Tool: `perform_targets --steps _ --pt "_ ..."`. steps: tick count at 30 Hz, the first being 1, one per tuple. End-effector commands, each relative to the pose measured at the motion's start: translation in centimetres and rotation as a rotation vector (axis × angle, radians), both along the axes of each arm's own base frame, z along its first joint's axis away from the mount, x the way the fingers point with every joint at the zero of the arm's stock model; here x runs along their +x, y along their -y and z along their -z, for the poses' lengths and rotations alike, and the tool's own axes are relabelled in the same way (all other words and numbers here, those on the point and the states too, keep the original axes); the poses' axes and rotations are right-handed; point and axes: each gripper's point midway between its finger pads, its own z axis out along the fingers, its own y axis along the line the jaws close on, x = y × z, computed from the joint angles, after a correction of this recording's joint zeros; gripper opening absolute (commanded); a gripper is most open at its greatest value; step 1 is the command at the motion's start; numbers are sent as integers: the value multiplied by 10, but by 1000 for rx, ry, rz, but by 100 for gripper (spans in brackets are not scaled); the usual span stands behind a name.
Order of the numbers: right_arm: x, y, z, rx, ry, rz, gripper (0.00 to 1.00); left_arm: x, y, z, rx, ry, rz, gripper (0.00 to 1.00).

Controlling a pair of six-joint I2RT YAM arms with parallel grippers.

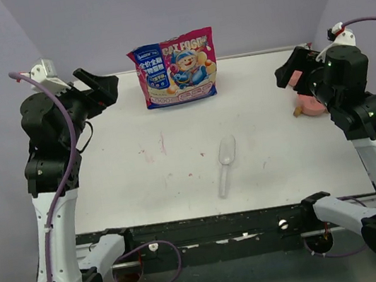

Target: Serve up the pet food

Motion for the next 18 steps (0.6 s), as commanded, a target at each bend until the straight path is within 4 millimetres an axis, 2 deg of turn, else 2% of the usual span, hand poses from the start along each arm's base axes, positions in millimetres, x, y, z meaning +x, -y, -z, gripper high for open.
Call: perform_targets --steps 1,5,8,15,18 --pt "-1 7 9 -37 -28 34 100 10 16 -12 -65 11 77 99" --pt "-3 6 5 -47 -21 26 100 28 24 -15 -52 12 117 99" --pt "-6 -9 0 -55 -6 -80 100 44 29 -20 -5 19 162 99" --pt "-11 -40 3 -8 -31 -248 100 91 61 -14 85 -12 401 99" --pt "-7 -46 6 7 -47 -269 100 109 78 -16 120 2 529 99"
